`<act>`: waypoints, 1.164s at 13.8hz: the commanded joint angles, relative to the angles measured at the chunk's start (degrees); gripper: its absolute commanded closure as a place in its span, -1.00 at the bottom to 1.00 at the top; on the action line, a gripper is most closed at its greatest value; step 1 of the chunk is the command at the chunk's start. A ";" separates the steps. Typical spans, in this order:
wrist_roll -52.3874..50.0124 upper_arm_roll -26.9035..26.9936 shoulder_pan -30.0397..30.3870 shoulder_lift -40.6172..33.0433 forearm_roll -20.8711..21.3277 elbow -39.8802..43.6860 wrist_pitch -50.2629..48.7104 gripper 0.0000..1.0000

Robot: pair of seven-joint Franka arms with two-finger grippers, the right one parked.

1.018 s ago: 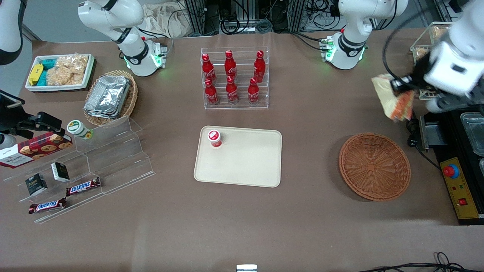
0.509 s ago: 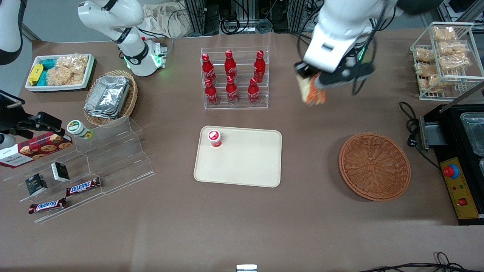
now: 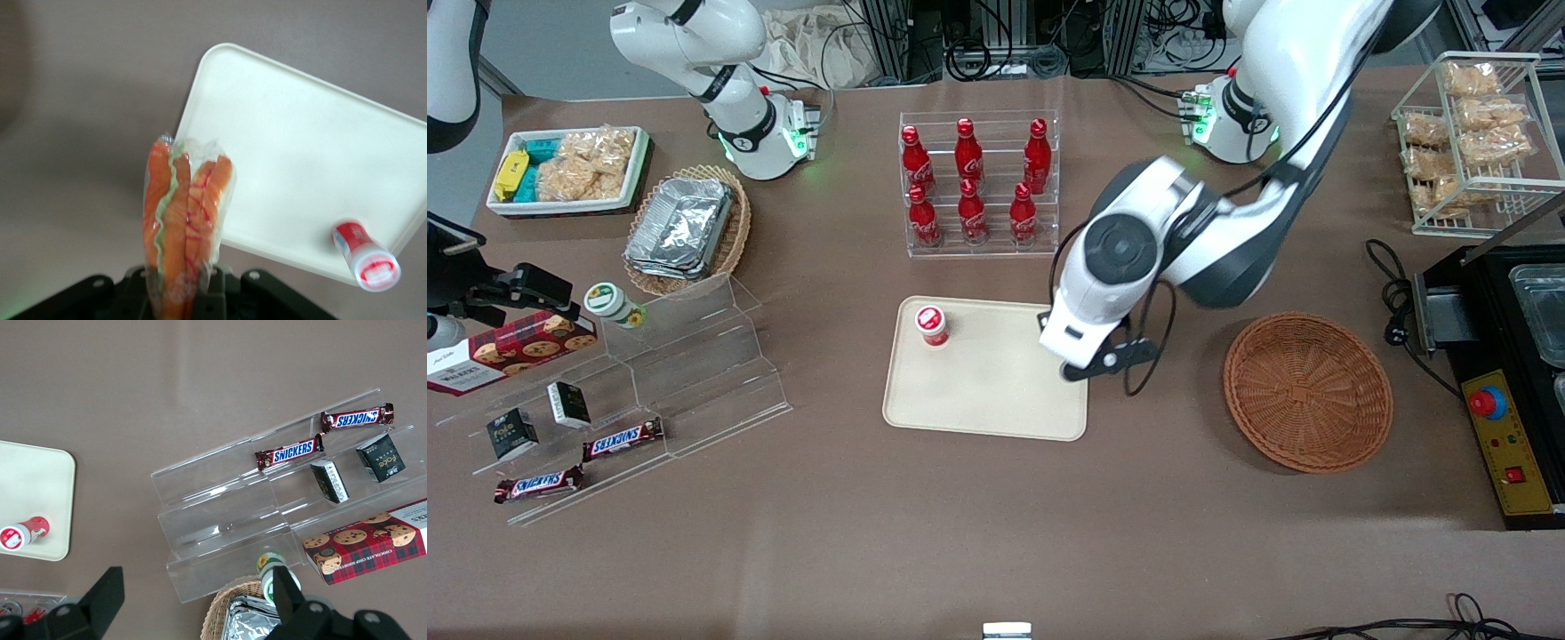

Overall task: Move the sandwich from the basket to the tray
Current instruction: 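Carry the sandwich with the left gripper over to the cream tray, then lower the sandwich onto the tray and open the left gripper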

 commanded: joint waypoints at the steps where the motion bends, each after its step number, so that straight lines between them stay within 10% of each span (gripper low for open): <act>1: -2.73 -0.40 -1.81 7.34 5.05 2.42 3.49 1.00; 7: -4.48 0.21 -2.16 13.42 10.34 2.33 8.86 0.93; 8: -5.44 0.56 -2.16 13.25 10.26 2.33 9.30 0.63; 10: -7.90 0.57 -2.16 12.55 10.43 2.68 9.40 -0.99; 16: -17.04 0.57 0.03 -3.23 10.61 2.59 1.60 -1.00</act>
